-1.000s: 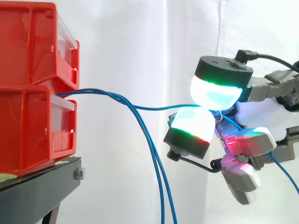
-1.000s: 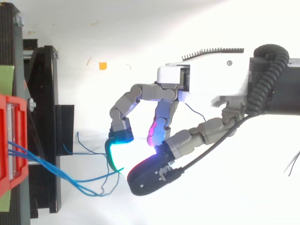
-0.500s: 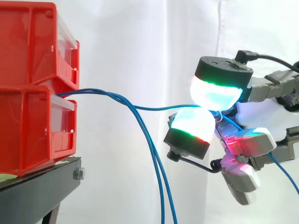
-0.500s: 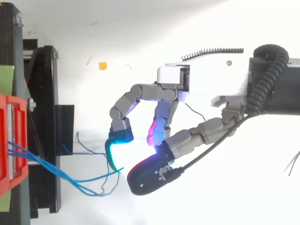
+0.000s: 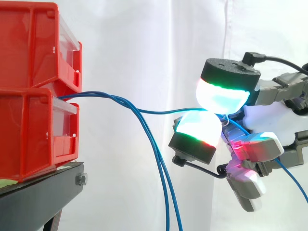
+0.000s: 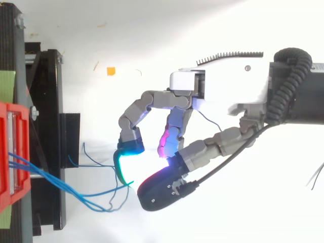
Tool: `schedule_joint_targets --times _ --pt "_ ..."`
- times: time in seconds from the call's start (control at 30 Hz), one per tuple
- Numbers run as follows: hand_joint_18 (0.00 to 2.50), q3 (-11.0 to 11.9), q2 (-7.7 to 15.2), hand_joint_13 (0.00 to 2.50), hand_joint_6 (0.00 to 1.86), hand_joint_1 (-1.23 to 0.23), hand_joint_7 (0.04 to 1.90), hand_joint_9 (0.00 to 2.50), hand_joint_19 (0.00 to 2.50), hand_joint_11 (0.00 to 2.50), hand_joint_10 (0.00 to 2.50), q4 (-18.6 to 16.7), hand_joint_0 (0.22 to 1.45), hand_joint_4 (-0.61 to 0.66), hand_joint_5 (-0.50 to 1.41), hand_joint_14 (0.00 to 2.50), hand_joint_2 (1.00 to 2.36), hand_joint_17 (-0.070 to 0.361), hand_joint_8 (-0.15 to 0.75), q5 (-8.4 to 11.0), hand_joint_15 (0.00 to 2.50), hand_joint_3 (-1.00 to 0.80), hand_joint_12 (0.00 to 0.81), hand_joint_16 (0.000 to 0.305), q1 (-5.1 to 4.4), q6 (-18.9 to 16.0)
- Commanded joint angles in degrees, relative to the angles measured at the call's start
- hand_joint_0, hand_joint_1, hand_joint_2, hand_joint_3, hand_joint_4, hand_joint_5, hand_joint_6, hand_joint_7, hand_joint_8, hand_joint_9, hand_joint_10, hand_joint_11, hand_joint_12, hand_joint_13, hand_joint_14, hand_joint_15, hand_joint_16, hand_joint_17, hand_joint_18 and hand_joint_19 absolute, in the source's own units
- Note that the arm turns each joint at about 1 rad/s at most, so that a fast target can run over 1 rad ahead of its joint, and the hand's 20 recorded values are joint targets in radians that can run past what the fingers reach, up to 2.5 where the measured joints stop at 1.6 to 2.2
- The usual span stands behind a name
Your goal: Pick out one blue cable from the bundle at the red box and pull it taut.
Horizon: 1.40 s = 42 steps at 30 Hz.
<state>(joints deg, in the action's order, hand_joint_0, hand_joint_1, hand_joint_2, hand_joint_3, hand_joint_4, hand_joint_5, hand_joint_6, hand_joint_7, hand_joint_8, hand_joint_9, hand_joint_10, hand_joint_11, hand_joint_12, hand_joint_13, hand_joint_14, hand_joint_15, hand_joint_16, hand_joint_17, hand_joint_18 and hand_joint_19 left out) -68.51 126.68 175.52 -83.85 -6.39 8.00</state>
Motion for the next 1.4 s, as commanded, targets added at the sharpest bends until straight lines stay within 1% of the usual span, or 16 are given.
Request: schedule_joint_targets --times 0.0,0.23,1.13,1.37 --pt "0.91 0.04 0.06 1.13 0.89 -0.78 1.11 1.37 0.55 0.69 0.02 0.00 0.63 -0.09 -0.07 0.02 1.02 0.114 0.325 0.00 0.59 -0.16 0.368 0.051 0.06 0.00" --pt "0.90 0.04 -0.03 1.13 0.89 -0.78 1.10 1.36 0.56 0.68 0.02 0.00 0.62 -0.09 -0.07 0.02 1.02 0.109 0.319 -0.08 0.59 -0.16 0.366 0.048 0.06 0.00" --pt "0.89 0.04 -0.03 1.13 0.89 -0.78 1.11 1.37 0.56 0.69 0.02 0.00 0.62 -0.09 -0.07 0.02 1.02 0.109 0.318 0.00 0.60 -0.16 0.368 0.048 -0.03 0.00" --pt "0.92 -0.05 -0.03 1.14 0.89 -0.78 1.11 1.38 0.55 0.69 0.02 0.00 0.62 -0.09 -0.07 0.02 1.02 0.113 0.319 0.00 0.59 -0.15 0.367 0.050 0.06 0.00"
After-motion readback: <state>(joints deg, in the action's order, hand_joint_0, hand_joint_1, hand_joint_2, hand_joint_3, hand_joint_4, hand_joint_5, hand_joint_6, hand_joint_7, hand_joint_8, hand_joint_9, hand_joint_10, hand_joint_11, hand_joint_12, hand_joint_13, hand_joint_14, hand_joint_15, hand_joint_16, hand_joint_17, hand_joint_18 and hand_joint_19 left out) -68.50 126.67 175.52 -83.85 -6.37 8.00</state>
